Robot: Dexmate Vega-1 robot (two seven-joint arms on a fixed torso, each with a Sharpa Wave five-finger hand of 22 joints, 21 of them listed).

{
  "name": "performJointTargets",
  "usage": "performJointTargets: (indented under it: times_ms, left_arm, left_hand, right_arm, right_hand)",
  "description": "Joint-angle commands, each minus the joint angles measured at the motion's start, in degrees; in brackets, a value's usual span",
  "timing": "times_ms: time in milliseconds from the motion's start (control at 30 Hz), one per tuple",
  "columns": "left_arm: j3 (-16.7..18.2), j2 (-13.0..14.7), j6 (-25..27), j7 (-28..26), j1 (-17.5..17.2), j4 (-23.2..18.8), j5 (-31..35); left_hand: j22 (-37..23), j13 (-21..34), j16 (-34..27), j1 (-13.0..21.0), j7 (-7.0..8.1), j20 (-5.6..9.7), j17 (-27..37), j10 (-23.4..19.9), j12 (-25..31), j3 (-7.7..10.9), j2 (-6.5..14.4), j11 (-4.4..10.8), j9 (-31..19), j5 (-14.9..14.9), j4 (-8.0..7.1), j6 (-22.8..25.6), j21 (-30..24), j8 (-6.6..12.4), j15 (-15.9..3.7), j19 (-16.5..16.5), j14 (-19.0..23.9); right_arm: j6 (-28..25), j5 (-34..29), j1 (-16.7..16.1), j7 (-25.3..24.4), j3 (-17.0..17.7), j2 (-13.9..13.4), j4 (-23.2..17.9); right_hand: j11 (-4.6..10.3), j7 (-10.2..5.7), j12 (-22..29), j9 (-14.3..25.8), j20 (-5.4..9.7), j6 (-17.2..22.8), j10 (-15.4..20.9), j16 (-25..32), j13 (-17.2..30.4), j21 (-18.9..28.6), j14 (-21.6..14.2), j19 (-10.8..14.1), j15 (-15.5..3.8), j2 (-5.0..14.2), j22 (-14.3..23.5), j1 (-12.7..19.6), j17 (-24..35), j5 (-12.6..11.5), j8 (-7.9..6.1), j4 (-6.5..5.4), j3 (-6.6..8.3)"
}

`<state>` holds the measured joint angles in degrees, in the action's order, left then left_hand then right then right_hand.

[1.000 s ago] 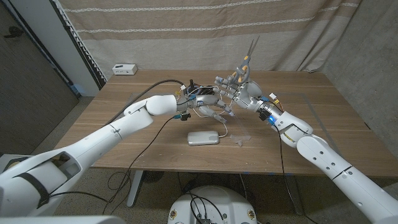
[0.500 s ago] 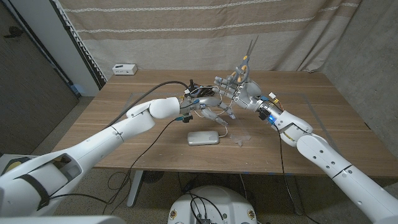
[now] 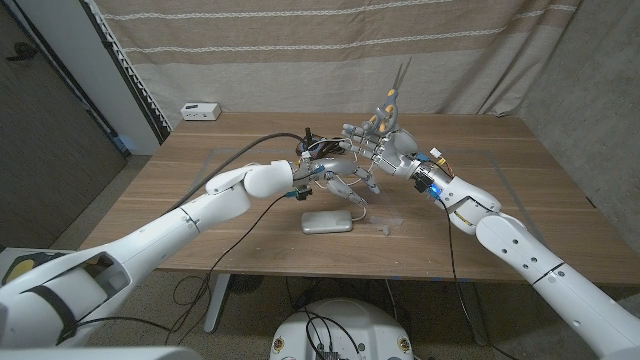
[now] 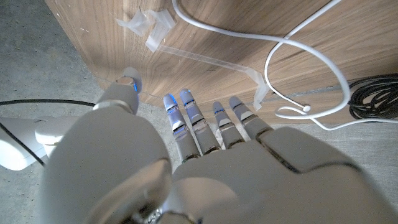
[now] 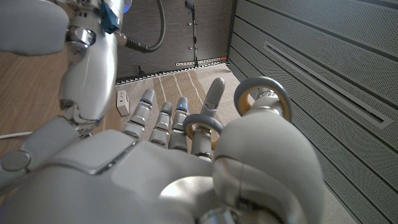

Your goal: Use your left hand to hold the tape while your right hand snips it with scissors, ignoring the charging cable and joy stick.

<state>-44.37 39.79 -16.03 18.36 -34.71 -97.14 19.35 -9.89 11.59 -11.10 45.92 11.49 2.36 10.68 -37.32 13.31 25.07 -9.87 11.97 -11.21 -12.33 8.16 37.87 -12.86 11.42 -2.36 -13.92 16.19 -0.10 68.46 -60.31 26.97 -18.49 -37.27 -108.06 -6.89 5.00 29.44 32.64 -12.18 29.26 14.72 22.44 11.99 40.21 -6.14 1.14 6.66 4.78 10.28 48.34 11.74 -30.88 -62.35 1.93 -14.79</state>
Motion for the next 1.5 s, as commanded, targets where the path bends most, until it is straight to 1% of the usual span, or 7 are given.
performJointTargets:
  times_ms: [33, 367, 833, 867, 900, 1000, 1500]
  left_arm:
    - [-0.2, 0.2, 0.9, -4.3, -1.9, -2.1, 6.7]
    - [-1.3, -0.9, -0.8, -4.6, -1.5, -0.7, 8.4]
    - [-2.7, -1.6, -1.8, -5.1, -0.8, -1.2, 13.5]
    - [-2.8, -1.7, -1.8, -4.9, -0.8, -1.2, 13.6]
    - [-2.8, -1.8, -2.0, -4.9, -0.7, -1.0, 13.5]
    - [-2.9, -2.1, -2.3, -4.9, -0.7, -0.7, 13.4]
    - [-5.2, -1.8, -3.9, -4.2, 1.3, -2.4, 22.4]
  left_hand:
    - [-0.1, 0.2, -0.3, -0.7, 0.03, 2.09, -0.1, -0.7, -0.1, -0.55, -0.2, 0.2, -0.1, -0.5, -0.03, -0.7, 0.1, -0.19, -8.49, -0.6, 0.7]
    - [-0.2, 0.3, -0.3, -1.4, 0.08, 2.15, -0.1, -0.8, -0.2, -1.15, -0.3, 0.21, -0.1, -0.6, -0.08, -0.7, 0.2, -0.06, -8.53, -0.9, 0.9]
    - [-0.2, 0.6, -0.2, -1.4, 0.26, 2.23, -0.1, -1.2, -0.1, -1.74, 0.0, 0.31, -0.1, -1.1, 0.25, 0.5, 0.6, 0.48, -8.98, -1.2, 1.0]
    - [-0.2, 0.6, -0.2, -1.0, 0.22, 2.19, -0.1, -1.2, -0.1, -1.53, 0.3, 0.34, -0.2, -1.1, 0.4, 0.4, 0.7, 0.46, -8.96, -1.2, 1.0]
    - [-0.2, 0.7, -0.1, 1.9, 0.21, 2.11, -0.1, -1.2, -0.2, -0.1, 2.1, 0.39, -0.2, -1.5, 1.29, 0.2, 0.9, 0.46, -8.96, -1.2, 1.0]
    - [-0.2, 0.8, -0.1, 3.7, 0.43, 2.0, -0.1, -1.4, -0.2, 0.73, 2.7, 0.38, -0.2, -1.6, 1.68, 0.3, 1.0, 0.51, -9.08, -1.3, 1.0]
    - [-0.2, 0.9, 0.2, 3.5, 0.27, 1.6, -0.1, -0.3, -0.8, 0.19, 1.3, 0.27, -0.2, -1.4, 1.23, -1.5, 1.4, -0.1, -8.44, -0.9, 0.2]
  right_arm:
    - [-1.0, 0.2, 0.6, -0.4, -0.4, -0.1, 0.0]
    - [-1.6, 0.3, 0.9, -1.0, -0.6, 0.0, 0.2]
    - [-1.9, 0.4, 1.3, -1.1, -0.7, 0.2, 0.7]
    - [-1.9, 0.3, 1.3, -1.2, -0.7, 0.3, 0.7]
    - [-2.0, 0.3, 1.3, -1.2, -0.7, 0.3, 0.7]
    - [-2.0, 0.3, 1.2, -1.5, -0.8, 0.4, 0.6]
    - [-2.0, 0.0, 1.2, -2.1, -1.0, 0.5, 0.3]
  right_hand:
    - [-0.2, 0.1, -0.2, 0.2, -0.13, -0.1, 0.1, 0.0, 0.1, -0.3, -0.3, 0.6, 0.2, 0.5, 0.1, 0.3, 0.2, 0.4, -0.61, 0.12, -0.33]
    - [-0.28, 0.19, -0.3, 0.1, -0.12, -0.1, 0.2, -0.2, 0.1, -0.5, -0.3, 0.8, 0.14, 0.49, 0.1, 0.2, 0.2, 0.4, -0.64, 0.15, -0.36]
    - [-0.3, 0.23, -0.4, 0.1, -0.13, -0.2, 0.3, -0.4, 0.1, -0.9, -0.4, 1.0, 0.12, 0.56, 0.1, 0.2, 0.2, 0.4, -0.72, 0.17, -0.37]
    - [-0.31, 0.14, -0.4, 0.1, -0.13, -0.2, 0.3, -0.4, 0.1, -0.9, -0.4, 1.0, 0.11, 0.56, 0.1, 0.2, 0.2, 0.4, -0.73, 0.17, -0.37]
    - [-0.29, 0.19, -0.5, 0.1, -0.13, -0.2, 0.3, -0.4, 0.1, -0.9, -0.4, 1.0, 0.09, 0.56, 0.1, 0.2, 0.2, 0.4, -0.74, 0.17, -0.38]
    - [-0.27, 0.13, -0.5, 0.1, -0.13, -0.2, 0.3, -0.4, 0.1, -1.0, -0.4, 1.0, 0.07, 0.56, 0.1, 0.2, 0.2, 0.4, -0.74, 0.19, -0.38]
    - [-0.26, 0.13, -0.7, 0.0, -0.13, -0.3, 0.4, -0.7, 0.1, -1.4, -0.5, 1.2, 0.11, 0.61, 0.1, 0.1, 0.2, 0.5, -0.77, 0.23, -0.4]
